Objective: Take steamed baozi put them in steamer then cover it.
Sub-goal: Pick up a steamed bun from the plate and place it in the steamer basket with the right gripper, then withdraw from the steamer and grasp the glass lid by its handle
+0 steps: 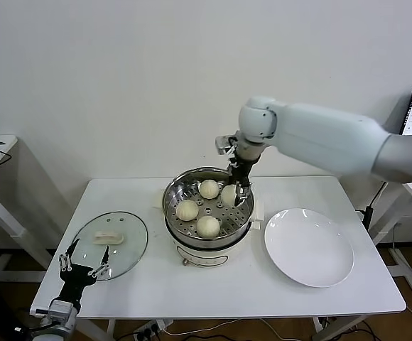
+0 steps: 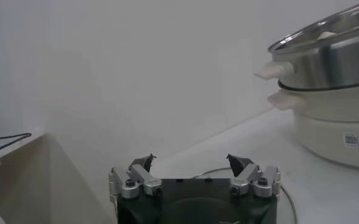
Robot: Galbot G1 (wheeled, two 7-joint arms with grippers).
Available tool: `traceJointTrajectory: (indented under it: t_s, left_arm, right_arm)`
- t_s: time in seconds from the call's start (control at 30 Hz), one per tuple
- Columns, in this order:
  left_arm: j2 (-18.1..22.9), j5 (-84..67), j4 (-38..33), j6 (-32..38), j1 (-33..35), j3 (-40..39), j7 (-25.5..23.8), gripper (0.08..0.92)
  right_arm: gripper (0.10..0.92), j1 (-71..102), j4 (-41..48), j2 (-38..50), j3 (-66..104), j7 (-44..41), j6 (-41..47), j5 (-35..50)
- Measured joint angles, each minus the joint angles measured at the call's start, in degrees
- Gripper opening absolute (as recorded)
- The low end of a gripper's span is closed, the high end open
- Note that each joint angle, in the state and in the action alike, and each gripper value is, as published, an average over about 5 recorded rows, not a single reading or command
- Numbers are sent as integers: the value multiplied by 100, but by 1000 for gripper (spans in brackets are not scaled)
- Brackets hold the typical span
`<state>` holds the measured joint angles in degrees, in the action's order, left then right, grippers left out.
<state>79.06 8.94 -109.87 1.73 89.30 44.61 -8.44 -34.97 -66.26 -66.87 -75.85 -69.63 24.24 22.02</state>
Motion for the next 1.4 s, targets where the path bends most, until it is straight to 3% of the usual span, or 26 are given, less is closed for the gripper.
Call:
traceJointTrajectory:
  t_s: [0.43, 0.67, 0.83, 1.17, 1.4]
  left_arm:
    - [17, -18, -3, 1, 7, 29, -3, 823]
    - [26, -17, -4, 2, 16, 21, -2, 823]
    - [37, -2, -27, 6, 35, -8, 2, 823]
    - [83, 30, -150, -7, 55, -76, 32, 823]
    - [99, -6, -244, -11, 56, -122, 47, 823]
  right_arm:
    - [681, 653, 451, -231, 211, -46, -34, -445]
    - [803, 780, 478, -207, 407, 6, -30, -487]
    - [822, 754, 396, -47, 648, -23, -27, -416]
    - [823, 623, -58, 890, 1346, -184, -63, -99]
    - [823, 1438, -621, 1945, 2794, 168, -269, 206]
